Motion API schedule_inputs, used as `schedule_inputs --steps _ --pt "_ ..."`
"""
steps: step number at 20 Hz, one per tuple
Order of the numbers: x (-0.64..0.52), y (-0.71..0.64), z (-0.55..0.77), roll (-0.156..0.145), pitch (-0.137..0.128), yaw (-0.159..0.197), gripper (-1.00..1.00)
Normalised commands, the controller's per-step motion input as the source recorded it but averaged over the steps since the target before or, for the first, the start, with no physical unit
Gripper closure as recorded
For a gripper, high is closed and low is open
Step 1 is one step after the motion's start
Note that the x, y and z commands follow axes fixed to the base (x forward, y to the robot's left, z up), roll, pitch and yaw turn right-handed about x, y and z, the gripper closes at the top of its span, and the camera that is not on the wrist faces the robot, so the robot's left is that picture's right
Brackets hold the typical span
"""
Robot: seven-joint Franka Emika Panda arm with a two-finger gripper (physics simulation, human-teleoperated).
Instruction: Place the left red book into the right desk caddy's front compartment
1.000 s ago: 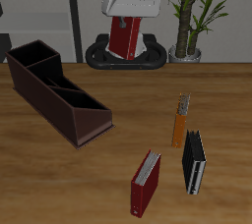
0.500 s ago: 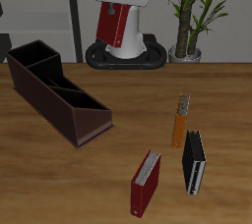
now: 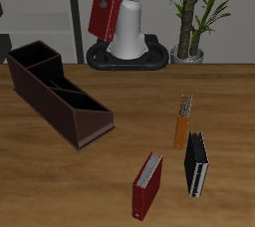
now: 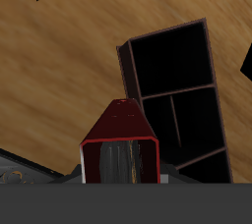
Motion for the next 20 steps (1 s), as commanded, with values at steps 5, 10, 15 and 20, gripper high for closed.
schedule_inputs --steps 5,10,15,20 --pt "0.03 -0.33 0.08 -0.063 -0.016 0.010 1.00" --pt "0.07 -0.31 0.07 -0.042 -0.025 0.023 1.00" --pt "0.12 -0.15 -0.04 -0.011 0.000 0.033 1.00" --pt "0.06 0.00 -0.05 0.003 -0.018 0.051 1.00"
